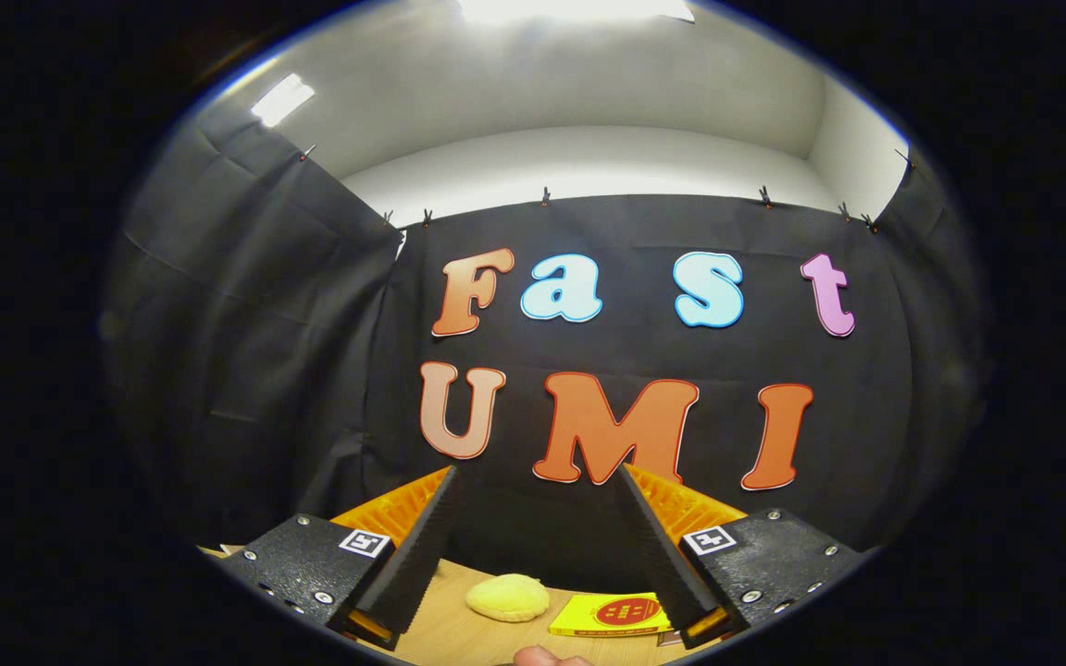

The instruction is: Open the storage box then place both shoes into the box .Put the left shoe in first, then the right shoe, with the right side of both shoes facing outward in a uniform manner.

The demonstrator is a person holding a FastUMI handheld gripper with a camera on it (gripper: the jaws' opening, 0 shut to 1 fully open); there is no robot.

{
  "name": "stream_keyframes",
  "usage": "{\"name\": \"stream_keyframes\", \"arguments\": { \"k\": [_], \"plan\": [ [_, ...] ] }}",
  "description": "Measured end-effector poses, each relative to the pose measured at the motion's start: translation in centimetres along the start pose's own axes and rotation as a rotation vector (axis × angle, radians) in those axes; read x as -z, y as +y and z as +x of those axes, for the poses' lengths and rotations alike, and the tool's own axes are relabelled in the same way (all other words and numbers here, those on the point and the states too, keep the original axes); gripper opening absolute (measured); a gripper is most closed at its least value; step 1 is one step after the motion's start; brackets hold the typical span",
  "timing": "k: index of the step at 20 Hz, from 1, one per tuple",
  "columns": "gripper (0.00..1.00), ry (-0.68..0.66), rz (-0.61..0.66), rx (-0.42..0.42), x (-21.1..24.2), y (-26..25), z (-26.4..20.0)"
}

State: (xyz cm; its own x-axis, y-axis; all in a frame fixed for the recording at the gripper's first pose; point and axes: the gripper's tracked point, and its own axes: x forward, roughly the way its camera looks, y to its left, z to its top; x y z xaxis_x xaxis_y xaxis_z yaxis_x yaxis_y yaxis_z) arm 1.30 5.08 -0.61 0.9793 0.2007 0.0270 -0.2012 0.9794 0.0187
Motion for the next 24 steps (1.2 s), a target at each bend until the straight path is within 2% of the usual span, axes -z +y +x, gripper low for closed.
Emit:
{"name": "stream_keyframes", "arguments": {
  "k": [3,6,10,13,17,20,22,24],
  "plan": [
    [0.98,0.014,-0.016,-0.035,1.4,1.1,0.4],
    [0.98,0.065,0.031,-0.099,3.8,3.2,0.9],
    [0.97,0.180,0.135,-0.253,9.2,7.9,1.3],
    [0.97,0.327,0.218,-0.369,14.3,11.5,0.8],
    [0.97,0.572,0.430,-0.498,22.0,16.2,-1.0],
    [0.97,0.760,0.669,-0.606,26.9,19.8,-3.1],
    [0.96,0.852,0.833,-0.652,28.5,21.6,-4.2],
    [0.96,0.888,0.943,-0.682,29.5,22.3,-4.6]
  ]
}}
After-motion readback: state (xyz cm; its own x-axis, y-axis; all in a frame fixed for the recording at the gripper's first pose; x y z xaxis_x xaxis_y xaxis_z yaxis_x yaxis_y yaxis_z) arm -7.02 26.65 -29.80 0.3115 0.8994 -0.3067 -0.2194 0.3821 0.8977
